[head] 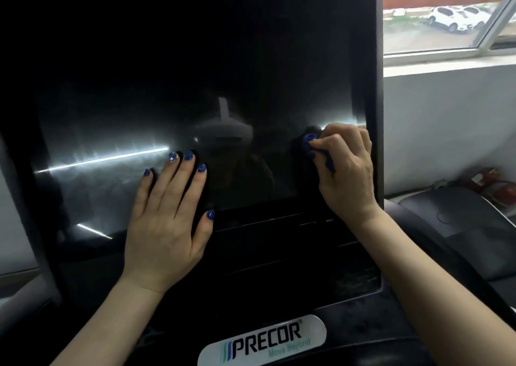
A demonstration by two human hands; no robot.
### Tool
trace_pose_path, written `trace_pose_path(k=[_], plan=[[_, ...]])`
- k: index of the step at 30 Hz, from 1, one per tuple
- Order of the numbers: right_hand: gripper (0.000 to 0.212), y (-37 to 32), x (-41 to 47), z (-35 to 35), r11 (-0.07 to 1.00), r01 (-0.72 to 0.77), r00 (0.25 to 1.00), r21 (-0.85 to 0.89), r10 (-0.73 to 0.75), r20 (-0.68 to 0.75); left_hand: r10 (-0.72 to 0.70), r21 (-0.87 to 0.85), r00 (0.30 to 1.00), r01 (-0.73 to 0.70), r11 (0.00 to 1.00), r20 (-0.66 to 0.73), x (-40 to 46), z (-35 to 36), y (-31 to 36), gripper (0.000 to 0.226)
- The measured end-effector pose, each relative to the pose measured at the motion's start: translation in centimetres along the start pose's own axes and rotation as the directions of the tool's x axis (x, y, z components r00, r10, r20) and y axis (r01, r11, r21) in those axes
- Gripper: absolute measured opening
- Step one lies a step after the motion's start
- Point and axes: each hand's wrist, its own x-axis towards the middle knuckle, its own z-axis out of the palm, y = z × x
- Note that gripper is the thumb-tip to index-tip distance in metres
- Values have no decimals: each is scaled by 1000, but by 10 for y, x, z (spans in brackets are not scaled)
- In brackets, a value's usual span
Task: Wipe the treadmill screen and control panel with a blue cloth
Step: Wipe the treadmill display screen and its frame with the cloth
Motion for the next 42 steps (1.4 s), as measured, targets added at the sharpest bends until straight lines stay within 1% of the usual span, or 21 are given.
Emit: trace_pose_path(k=[4, 5, 10, 14, 18, 20, 23, 26, 30, 32, 34, 37, 39, 42], plan=[[11, 6, -10, -8, 992, 126, 987, 30, -128, 97, -5, -4, 1000, 5, 1000, 15, -1, -1, 0, 56], [13, 9, -11, -12, 990, 135, 985, 33, -138, 105, -6, -8, 1000, 6, 1000, 19, -1, -1, 0, 56], [8, -6, 0, 5, 999, 36, 999, 13, -36, 14, -1, -5, 1000, 1, 1000, 17, 0, 0, 0, 56], [10, -11, -4, 6, 995, 100, 993, 28, -101, 55, 7, -26, 1000, -6, 1000, 26, 0, -3, -1, 56], [14, -6, -6, -2, 988, 150, 986, 21, -151, 69, 80, -82, 996, -77, 994, 44, -5, -15, -12, 53], [15, -8, -6, 0, 989, 148, 987, 9, -148, 54, 58, -66, 998, -55, 996, 33, -13, -22, -22, 53], [10, -9, -7, 4, 993, 117, 993, -2, -117, 32, -22, -48, 999, 23, 999, 26, -24, -27, -37, 53], [10, -10, -10, 7, 995, 101, 995, -1, -101, 9, -27, -40, 999, 28, 999, 31, -29, -24, -44, 53], [25, -22, 2, 16, 997, 78, 996, 14, -78, -44, -11, -11, 1000, 12, 1000, 26, -32, -20, -46, 54], [18, -32, 8, 23, 996, 83, 996, 17, -83, -33, -12, -6, 1000, 12, 1000, 24, -32, -20, -46, 54], [11, -34, 6, 25, 993, 119, 993, 24, -120, 17, -9, -5, 1000, 9, 1000, 24, -33, -19, -46, 55], [13, -24, -1, 14, 983, 181, 980, 35, -183, 82, -10, -11, 1000, 10, 1000, 28, -34, -19, -46, 55], [14, -23, 2, 12, 988, 148, 987, 39, -150, 63, -10, -10, 999, 10, 1000, 30, -34, -19, -46, 55], [13, -42, 13, 27, 994, 104, 994, 44, -105, 11, -10, -4, 999, 10, 1000, 34, -34, -19, -46, 56]])
